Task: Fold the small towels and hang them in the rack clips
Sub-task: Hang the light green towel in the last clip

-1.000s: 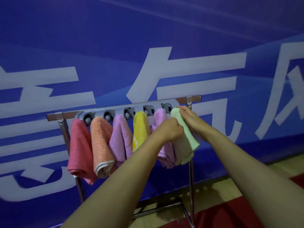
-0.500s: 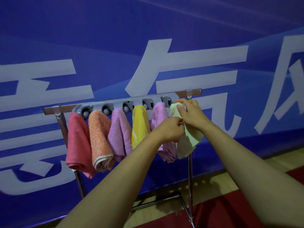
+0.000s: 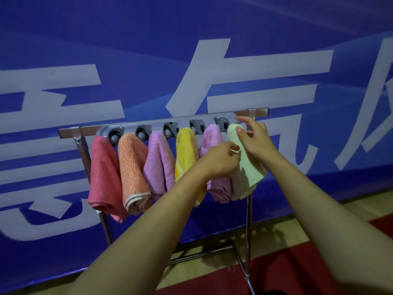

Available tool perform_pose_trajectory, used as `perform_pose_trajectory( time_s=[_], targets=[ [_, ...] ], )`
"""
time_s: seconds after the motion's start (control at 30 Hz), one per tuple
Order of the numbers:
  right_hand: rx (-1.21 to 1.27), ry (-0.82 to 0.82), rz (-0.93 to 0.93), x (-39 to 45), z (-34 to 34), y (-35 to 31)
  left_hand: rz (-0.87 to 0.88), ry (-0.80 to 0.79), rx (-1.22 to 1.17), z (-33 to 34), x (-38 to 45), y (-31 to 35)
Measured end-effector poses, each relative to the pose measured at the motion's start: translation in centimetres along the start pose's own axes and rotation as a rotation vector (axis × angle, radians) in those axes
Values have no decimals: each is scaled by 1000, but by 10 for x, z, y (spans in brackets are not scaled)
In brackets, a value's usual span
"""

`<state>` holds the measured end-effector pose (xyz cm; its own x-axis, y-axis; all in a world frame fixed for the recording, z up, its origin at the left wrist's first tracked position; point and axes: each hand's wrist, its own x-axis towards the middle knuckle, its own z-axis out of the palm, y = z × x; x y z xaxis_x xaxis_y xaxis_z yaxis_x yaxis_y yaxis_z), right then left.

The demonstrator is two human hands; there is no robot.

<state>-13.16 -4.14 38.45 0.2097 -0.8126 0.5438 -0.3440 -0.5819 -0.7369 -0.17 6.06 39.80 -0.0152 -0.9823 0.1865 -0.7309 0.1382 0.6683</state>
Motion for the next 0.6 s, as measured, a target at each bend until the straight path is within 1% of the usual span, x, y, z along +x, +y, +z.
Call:
perform_pose_trajectory(
  time_s=[0.1,0.17,0.3,0.43,0.6],
  targets=[
    [-29,-4,-17,-2,-3,-5,-10,-2,-53,4,0,0],
    [-56,-27,-31,-3,-5,-5,-8,2,-64,6,-1,0],
    [-76,-17,-41,-6,-8,-4,-8,-5,-83,8,-2,-1],
    [-70,-1,-27,-11,-10,-4,-63,-40,-254,5,-6,-1],
    [-10,101,-28,-24,-10,-7,-14,19,-234,-2,-20,3]
  ],
)
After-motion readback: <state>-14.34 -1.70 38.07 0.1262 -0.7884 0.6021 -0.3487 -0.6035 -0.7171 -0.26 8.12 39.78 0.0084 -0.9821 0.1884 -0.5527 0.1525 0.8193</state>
